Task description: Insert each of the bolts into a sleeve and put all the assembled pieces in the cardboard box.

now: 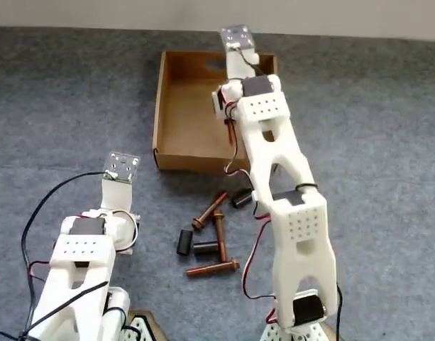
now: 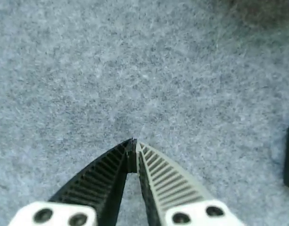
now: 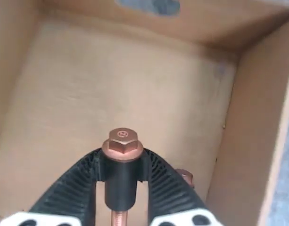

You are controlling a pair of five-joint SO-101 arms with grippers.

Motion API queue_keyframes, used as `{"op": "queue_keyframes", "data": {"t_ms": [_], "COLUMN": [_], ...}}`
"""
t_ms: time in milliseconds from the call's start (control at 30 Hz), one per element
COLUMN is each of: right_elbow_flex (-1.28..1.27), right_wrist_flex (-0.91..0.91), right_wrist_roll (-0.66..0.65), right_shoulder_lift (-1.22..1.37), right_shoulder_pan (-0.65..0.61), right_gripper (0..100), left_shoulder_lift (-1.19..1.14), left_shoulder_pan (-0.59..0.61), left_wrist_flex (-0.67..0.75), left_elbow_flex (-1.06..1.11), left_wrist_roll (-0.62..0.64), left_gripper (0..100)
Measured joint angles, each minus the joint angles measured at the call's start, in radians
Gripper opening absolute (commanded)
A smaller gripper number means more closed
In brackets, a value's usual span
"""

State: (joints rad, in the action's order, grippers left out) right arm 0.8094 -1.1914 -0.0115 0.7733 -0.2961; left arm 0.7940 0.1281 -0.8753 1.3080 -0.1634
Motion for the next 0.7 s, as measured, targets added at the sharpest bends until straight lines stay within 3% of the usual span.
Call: {"op": "queue_keyframes", "data": {"t_ms": [267,700], "right_elbow_flex": [0.0,0.005], "right_wrist_flex": [-0.098,-0.166], "right_wrist_roll": [0.094,0.103], "right_shoulder_lift": [0.037,0.08], "right_shoulder_pan": [0.028,0.028], "right_gripper": [0.6,0.6], "left_shoulder_lift": [0.0,0.0], "left_shoulder_pan": [0.0,0.0], "left_wrist_flex": [0.0,0.0], "left_elbow_flex": [0.0,0.0], "left_wrist_roll": [0.0,0.0], "left_gripper": [1,1]}}
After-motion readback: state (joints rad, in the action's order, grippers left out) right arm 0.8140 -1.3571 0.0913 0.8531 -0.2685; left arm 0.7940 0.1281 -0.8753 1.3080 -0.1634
